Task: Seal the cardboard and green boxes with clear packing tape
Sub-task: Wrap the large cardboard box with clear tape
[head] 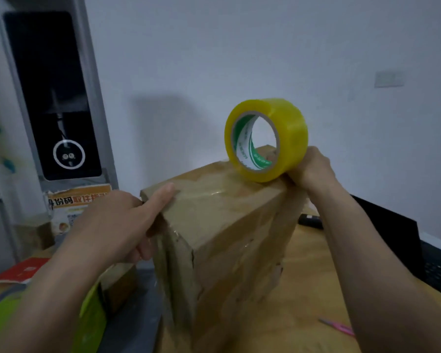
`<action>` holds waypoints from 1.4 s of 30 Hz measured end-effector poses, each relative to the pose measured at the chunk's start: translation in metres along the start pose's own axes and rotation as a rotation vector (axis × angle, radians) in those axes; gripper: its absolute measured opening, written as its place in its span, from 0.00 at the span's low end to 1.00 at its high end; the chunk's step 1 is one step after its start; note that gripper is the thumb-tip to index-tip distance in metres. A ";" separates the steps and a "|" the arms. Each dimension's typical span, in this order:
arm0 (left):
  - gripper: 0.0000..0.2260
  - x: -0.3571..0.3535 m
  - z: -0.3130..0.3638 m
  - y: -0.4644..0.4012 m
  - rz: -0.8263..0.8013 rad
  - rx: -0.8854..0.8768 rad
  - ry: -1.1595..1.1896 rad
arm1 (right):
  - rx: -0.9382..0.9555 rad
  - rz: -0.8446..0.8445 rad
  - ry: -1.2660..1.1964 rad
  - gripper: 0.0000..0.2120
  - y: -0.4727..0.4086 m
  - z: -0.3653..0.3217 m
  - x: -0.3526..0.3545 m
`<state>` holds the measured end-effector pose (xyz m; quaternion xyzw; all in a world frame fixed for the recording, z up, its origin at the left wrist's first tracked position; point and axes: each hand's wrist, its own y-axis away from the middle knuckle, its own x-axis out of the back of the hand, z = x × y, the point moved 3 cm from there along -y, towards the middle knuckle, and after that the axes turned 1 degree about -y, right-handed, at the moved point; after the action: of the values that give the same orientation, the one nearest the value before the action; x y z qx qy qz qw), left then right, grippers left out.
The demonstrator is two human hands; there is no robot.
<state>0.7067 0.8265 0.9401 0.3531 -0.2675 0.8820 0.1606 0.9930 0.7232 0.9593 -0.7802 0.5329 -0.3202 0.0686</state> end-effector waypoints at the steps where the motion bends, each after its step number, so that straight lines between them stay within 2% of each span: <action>1: 0.39 0.005 0.001 0.000 0.003 0.005 0.011 | 0.005 -0.023 0.030 0.12 -0.004 -0.007 -0.003; 4: 0.35 0.010 -0.001 0.004 0.016 -0.007 -0.012 | -0.007 -0.139 0.036 0.10 -0.008 -0.013 -0.027; 8: 0.31 0.014 -0.010 0.006 0.041 -0.032 -0.119 | -0.040 -0.195 -0.080 0.17 -0.012 -0.003 -0.051; 10: 0.30 0.017 -0.009 0.006 0.142 -0.076 -0.204 | -0.050 -0.184 -0.149 0.12 -0.014 -0.002 -0.053; 12: 0.28 0.021 0.000 0.001 0.339 -0.153 -0.225 | -0.045 -0.178 -0.258 0.04 -0.009 -0.006 -0.053; 13: 0.28 0.020 0.003 -0.007 0.348 -0.159 -0.209 | -0.047 -0.183 -0.308 0.04 -0.005 -0.008 -0.053; 14: 0.31 0.016 0.004 -0.021 0.229 -0.114 -0.158 | -0.044 -0.193 -0.347 0.07 -0.002 -0.010 -0.053; 15: 0.34 0.010 0.004 -0.036 0.003 -0.050 -0.065 | -0.037 -0.199 -0.374 0.08 0.000 -0.010 -0.053; 17: 0.36 -0.007 0.005 -0.057 -0.540 0.029 0.267 | -0.015 -0.195 -0.406 0.08 0.002 -0.009 -0.052; 18: 0.33 -0.015 0.005 -0.064 -0.707 0.011 0.423 | -0.006 -0.194 -0.414 0.08 0.003 -0.008 -0.051; 20: 0.29 -0.028 0.001 -0.074 -0.885 -0.004 0.626 | -0.004 -0.186 -0.424 0.08 0.002 -0.004 -0.051; 22: 0.30 -0.038 -0.002 -0.078 -0.975 0.082 0.803 | -0.009 -0.169 -0.419 0.11 0.001 0.000 -0.051; 24: 0.35 -0.040 -0.004 -0.081 -0.969 0.058 0.942 | 0.001 -0.167 -0.420 0.12 0.000 -0.001 -0.054; 26: 0.37 -0.039 -0.003 -0.084 -0.902 -0.047 0.937 | 0.016 -0.186 -0.435 0.12 0.000 -0.005 -0.059; 29: 0.25 -0.034 -0.001 -0.086 -0.747 -0.090 0.811 | 0.001 -0.228 -0.400 0.11 -0.001 -0.008 -0.067; 31: 0.20 -0.030 0.000 -0.086 -0.678 -0.130 0.731 | 0.021 -0.164 -0.264 0.09 -0.005 -0.009 -0.066; 33: 0.19 -0.026 0.001 -0.086 -0.636 -0.163 0.643 | 0.115 -0.088 -0.099 0.06 -0.004 -0.019 -0.061; 34: 0.20 -0.024 0.002 -0.085 -0.618 -0.182 0.585 | 0.192 -0.087 -0.094 0.03 -0.001 -0.027 -0.060; 37: 0.25 -0.020 0.005 -0.084 -0.581 -0.223 0.474 | 0.339 -0.287 -0.164 0.24 0.015 -0.062 -0.065; 39: 0.30 -0.018 0.007 -0.084 -0.577 -0.229 0.491 | 0.326 -0.425 -0.200 0.30 0.021 -0.084 -0.073; 40: 0.32 -0.017 0.008 -0.084 -0.566 -0.234 0.496 | 0.354 -0.471 -0.204 0.26 0.023 -0.094 -0.076; 42: 0.34 -0.014 0.010 -0.084 -0.564 -0.257 0.488 | 0.438 -0.465 -0.225 0.12 0.026 -0.108 -0.080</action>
<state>0.7619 0.8875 0.9661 0.1695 -0.2222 0.8207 0.4983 0.8924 0.8081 0.9983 -0.8781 0.2483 -0.3460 0.2182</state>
